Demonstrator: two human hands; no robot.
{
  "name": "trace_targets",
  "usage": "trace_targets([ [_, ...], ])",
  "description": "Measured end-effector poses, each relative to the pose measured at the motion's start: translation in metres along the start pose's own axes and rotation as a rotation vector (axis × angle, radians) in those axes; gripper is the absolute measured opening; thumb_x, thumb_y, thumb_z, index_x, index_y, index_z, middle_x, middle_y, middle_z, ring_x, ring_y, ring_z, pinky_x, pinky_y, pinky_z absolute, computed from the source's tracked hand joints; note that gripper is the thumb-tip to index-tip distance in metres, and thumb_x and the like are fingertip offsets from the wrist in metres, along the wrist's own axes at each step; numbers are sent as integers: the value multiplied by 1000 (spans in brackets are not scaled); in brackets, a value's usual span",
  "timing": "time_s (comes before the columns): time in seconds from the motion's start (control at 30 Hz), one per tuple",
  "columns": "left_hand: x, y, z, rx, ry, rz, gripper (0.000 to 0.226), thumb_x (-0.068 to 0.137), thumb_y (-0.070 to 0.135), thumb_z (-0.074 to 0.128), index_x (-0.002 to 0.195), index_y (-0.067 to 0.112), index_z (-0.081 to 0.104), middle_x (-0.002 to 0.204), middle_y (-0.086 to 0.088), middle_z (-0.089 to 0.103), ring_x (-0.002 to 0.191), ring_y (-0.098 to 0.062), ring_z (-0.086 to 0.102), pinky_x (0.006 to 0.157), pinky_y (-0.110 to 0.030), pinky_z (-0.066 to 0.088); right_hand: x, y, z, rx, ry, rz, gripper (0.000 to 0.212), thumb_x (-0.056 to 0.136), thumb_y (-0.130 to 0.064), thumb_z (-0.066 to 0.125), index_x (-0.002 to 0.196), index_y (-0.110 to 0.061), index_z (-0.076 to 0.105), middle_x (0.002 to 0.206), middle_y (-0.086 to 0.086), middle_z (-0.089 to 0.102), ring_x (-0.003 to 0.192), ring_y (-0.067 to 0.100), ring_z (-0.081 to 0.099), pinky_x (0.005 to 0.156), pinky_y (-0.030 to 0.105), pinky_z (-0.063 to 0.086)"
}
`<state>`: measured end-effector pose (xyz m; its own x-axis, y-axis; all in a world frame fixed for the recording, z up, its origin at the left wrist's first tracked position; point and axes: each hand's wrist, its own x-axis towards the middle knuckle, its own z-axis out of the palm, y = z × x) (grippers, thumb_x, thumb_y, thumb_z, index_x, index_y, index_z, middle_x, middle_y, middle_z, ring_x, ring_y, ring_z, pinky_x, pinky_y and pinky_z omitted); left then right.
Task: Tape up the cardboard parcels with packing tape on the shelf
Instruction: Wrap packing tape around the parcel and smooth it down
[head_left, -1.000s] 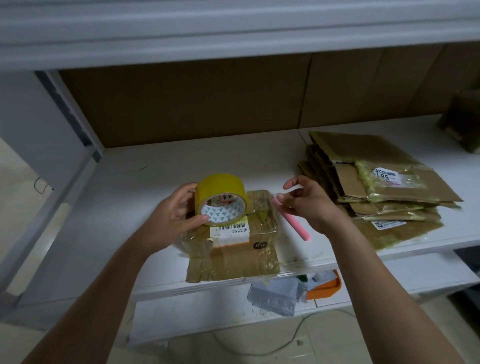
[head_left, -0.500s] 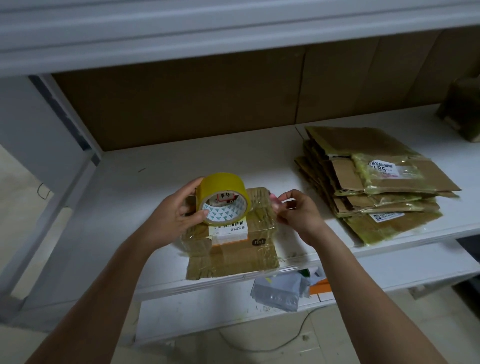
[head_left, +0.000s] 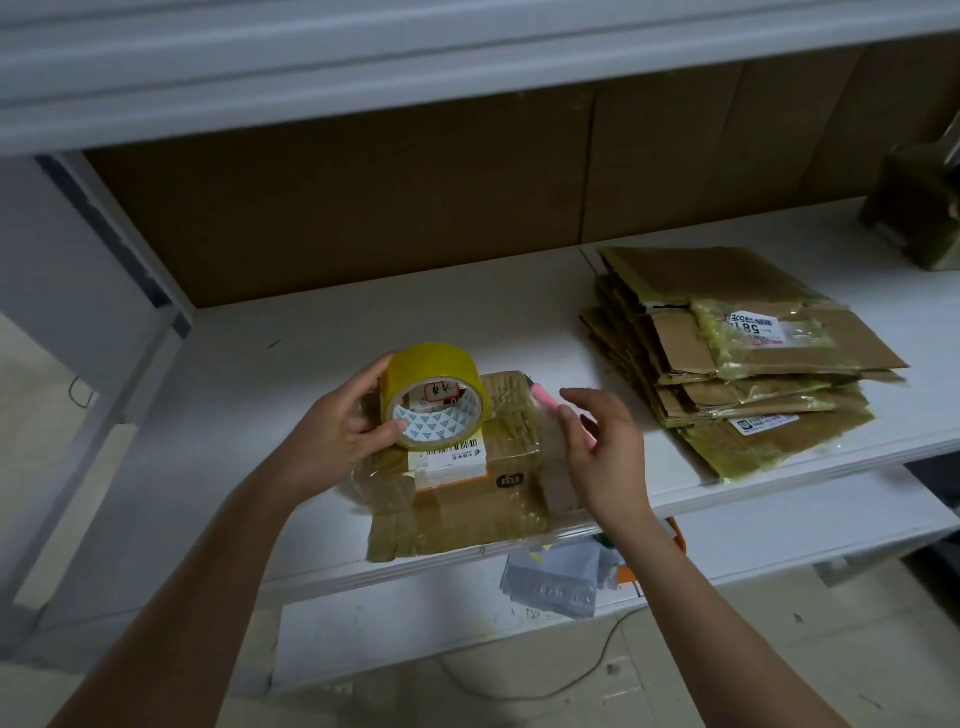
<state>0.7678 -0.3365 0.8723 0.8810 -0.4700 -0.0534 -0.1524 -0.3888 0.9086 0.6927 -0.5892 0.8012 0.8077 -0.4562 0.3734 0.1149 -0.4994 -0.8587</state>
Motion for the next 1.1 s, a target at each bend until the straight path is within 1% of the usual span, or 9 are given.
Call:
trace_targets([
  [0.2,1,-3,-2,22,-1,-15,65,92,9,61,142,43,36,129,13,54,99,-10,70,73,-23,59,-35,-7,6,217,-453,196,44,100,-49,31,144,-44,33,111,-28,58,106,-16,52,83,2,39],
  [0.37,2,-4,-3,35,9,-13,67,91,10,63,146,38,36,131,10,55,101,-12,70,81,-28,59,-27,-6,1,198,-475,213,55,99,-54,34,152,-39,25,146,-22,43,130,-16,35,110,17,32],
  [0.47,2,-6,-3,30,13,-7,66,91,10,63,143,42,36,133,9,54,101,-14,70,83,-30,59,-27,-10,1,140,-538,212,60,99,-47,42,153,-34,22,115,-39,54,110,-22,48,86,0,37],
  [0.57,1,-7,-2,16,12,3,66,91,10,63,138,48,36,133,11,53,101,-12,70,79,-26,59,-24,-18,1,98,-435,124,50,101,-35,47,146,-38,25,107,-54,48,107,-27,44,84,-3,35],
  [0.63,2,-9,0,36,21,1,73,89,11,67,142,49,34,134,12,54,103,-12,69,83,-31,59,-22,-25,4,-2,-464,47,53,98,-51,44,146,-42,22,125,-38,51,114,-14,49,95,13,45],
  [0.7,1,-13,2,101,52,2,84,85,16,74,146,51,29,134,15,55,107,-10,67,89,-37,58,-23,-24,10,-265,-479,-52,80,90,-73,33,154,-28,17,158,-9,29,142,8,31,115,32,34],
  [0.8,0,-16,8,156,135,23,86,83,23,76,148,50,27,133,15,57,108,-7,66,89,-35,58,-22,-24,18,-480,-507,-182,99,84,-80,23,156,-14,11,164,0,-2,150,12,-3,121,31,9],
  [1.0,-5,-12,24,-81,232,57,72,84,6,73,144,32,44,126,14,59,110,-7,65,78,-24,59,-9,-19,22,-691,-491,-275,79,87,-58,48,146,-7,40,155,7,33,145,22,27,118,41,17],
  [1.1,-11,-9,5,-158,240,42,65,83,3,73,135,36,53,124,9,64,107,-13,68,77,-25,59,-4,-22,13,-652,-537,-298,72,93,-50,48,152,-14,29,160,-3,18,146,8,4,113,24,-1],
])
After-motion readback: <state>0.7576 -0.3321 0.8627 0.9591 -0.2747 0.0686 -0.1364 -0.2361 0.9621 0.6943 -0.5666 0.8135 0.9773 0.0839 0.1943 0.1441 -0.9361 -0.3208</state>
